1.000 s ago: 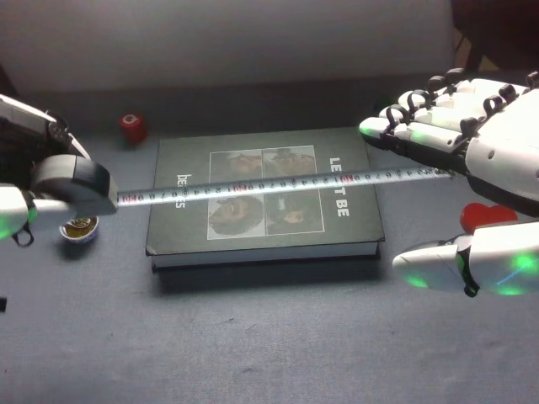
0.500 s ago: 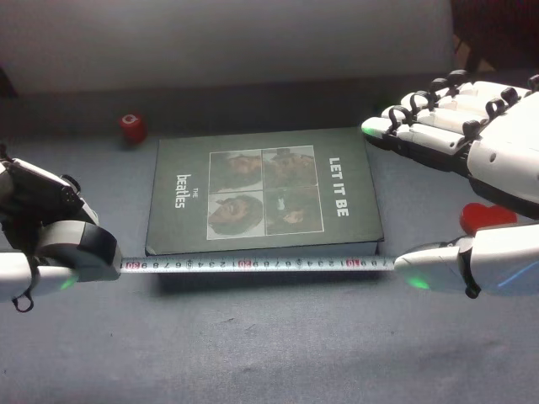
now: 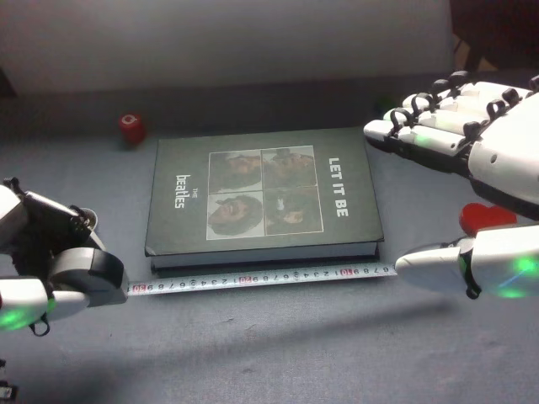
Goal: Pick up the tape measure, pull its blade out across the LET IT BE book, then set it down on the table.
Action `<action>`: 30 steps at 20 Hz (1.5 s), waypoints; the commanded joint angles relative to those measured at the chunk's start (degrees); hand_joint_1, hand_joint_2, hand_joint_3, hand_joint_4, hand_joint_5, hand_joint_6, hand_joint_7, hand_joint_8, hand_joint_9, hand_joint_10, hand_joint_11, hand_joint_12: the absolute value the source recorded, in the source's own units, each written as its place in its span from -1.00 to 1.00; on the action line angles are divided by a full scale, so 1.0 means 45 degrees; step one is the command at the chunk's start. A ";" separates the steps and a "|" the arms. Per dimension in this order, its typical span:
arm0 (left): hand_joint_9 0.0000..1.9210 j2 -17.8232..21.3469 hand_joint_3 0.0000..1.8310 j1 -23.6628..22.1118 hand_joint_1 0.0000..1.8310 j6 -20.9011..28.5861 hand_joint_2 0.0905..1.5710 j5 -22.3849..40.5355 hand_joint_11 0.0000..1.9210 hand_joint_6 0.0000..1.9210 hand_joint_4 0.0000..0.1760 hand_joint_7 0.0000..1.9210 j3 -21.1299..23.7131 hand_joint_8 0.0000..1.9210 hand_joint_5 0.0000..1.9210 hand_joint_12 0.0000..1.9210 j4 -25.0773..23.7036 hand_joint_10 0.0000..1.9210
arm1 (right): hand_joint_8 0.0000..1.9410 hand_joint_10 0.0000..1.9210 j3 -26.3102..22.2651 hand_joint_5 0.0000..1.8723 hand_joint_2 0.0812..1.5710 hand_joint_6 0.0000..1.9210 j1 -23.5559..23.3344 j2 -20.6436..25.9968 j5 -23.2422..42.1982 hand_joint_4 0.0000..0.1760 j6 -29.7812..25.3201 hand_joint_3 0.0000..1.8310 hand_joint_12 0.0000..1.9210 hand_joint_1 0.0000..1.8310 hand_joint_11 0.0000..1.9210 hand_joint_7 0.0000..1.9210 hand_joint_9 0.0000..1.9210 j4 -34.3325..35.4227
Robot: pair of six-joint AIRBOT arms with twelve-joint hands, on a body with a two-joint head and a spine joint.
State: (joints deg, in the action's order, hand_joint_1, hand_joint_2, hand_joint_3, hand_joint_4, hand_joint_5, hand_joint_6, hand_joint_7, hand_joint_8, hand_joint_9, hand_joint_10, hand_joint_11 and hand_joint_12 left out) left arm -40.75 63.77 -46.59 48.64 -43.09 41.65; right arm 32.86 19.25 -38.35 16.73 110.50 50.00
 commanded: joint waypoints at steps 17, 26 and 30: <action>0.03 -0.1316 -1.00 0.1288 0.35 0.0842 0.38 0.2584 -0.19 0.05 -1.00 0.12 -0.0860 -0.05 -0.05 -0.03 -0.0132 -0.51 | -1.00 -1.00 -0.0071 -0.96 0.35 -0.99 -0.0041 0.0039 0.0976 -1.00 -0.0204 -1.00 -0.62 -0.85 -1.00 -0.93 -0.96 -0.0361; -0.12 -0.1663 -1.00 0.1231 -0.28 0.0774 0.24 0.2700 -0.46 -1.00 -1.00 -0.10 -0.1303 -1.00 -0.18 -0.24 -0.0199 -1.00 | -1.00 -1.00 -0.0073 -0.97 0.35 -1.00 -0.0034 0.0038 0.0771 -1.00 -0.0316 -1.00 -0.64 -0.84 -1.00 -0.93 -0.97 -0.0376; -0.33 -0.1737 -1.00 0.1201 -0.52 0.0726 0.18 0.2701 -0.62 -1.00 -1.00 -0.28 -0.1212 -1.00 -0.36 -0.32 -0.0321 -1.00 | -1.00 -1.00 -0.0076 -0.96 0.35 -1.00 -0.0033 0.0036 0.0769 -1.00 -0.0338 -1.00 -0.61 -0.84 -1.00 -0.93 -0.97 -0.0389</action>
State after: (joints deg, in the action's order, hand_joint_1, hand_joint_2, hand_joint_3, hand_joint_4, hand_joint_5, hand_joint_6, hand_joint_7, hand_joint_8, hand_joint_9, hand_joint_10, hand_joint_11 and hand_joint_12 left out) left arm -48.49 69.56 -43.62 54.63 -48.49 41.06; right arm 32.82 19.57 -38.35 16.19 109.43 49.63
